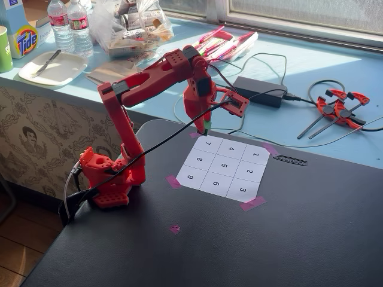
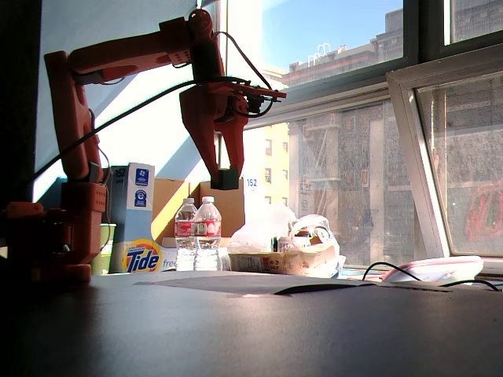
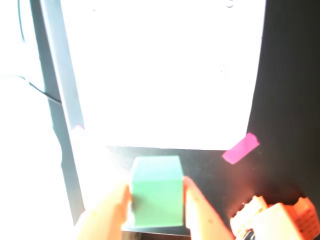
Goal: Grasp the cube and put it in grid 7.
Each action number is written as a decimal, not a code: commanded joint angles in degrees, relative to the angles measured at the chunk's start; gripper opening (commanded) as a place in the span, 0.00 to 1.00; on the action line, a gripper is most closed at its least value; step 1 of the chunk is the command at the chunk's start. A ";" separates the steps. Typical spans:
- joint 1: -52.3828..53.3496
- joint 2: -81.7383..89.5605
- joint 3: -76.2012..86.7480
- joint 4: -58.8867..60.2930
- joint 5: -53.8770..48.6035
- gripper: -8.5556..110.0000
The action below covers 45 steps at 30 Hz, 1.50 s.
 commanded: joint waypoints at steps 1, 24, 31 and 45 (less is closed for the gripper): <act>-5.19 -6.77 -6.86 -0.97 0.70 0.07; -10.28 -23.03 -0.44 -21.80 -2.64 0.07; -11.43 -22.06 8.26 -33.31 -3.25 0.09; -9.14 -10.46 5.62 -23.91 -2.55 0.26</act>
